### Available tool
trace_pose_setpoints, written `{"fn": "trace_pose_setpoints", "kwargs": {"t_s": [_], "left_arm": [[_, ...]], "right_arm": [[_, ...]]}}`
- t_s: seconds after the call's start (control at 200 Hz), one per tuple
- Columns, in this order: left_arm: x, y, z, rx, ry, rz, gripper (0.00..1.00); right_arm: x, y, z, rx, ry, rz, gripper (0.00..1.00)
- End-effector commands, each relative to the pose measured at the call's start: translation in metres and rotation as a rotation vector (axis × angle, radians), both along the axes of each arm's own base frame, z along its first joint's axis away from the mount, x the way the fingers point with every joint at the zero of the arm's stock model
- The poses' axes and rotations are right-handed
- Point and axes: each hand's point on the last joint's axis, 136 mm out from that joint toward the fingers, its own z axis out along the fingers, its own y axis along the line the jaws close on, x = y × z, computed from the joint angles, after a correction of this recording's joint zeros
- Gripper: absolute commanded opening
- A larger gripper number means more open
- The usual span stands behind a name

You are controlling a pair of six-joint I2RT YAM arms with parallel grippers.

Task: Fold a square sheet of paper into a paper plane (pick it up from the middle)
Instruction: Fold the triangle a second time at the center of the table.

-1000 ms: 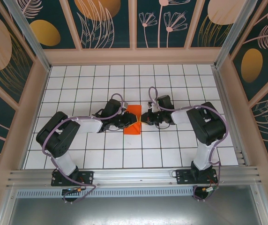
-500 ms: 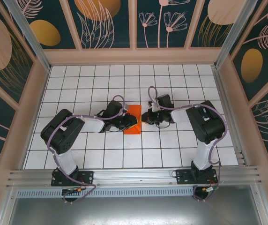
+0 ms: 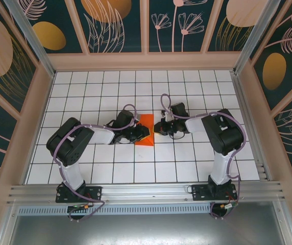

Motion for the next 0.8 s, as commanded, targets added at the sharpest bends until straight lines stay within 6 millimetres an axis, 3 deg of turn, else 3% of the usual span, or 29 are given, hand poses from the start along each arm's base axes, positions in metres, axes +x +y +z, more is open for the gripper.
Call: {"fn": "trace_pose_setpoints", "kwargs": {"t_s": [0.0,0.485,0.696,0.796], "left_arm": [[0.002,-0.004,0.000,-0.007,0.004,-0.007,0.21],[-0.001,0.001,-0.009,0.028,0.022,0.003,0.21],[0.008,-0.010,0.031,-0.069,-0.073,-0.012,0.20],[0.014,-0.009,0.038,-0.061,-0.099,0.013,0.19]], "right_arm": [[0.007,0.000,0.000,-0.005,-0.020,0.008,0.00],[0.006,0.000,-0.001,-0.006,-0.015,0.018,0.00],[0.006,0.000,-0.001,-0.008,-0.014,0.021,0.00],[0.005,0.000,-0.001,-0.009,-0.014,0.022,0.00]]}}
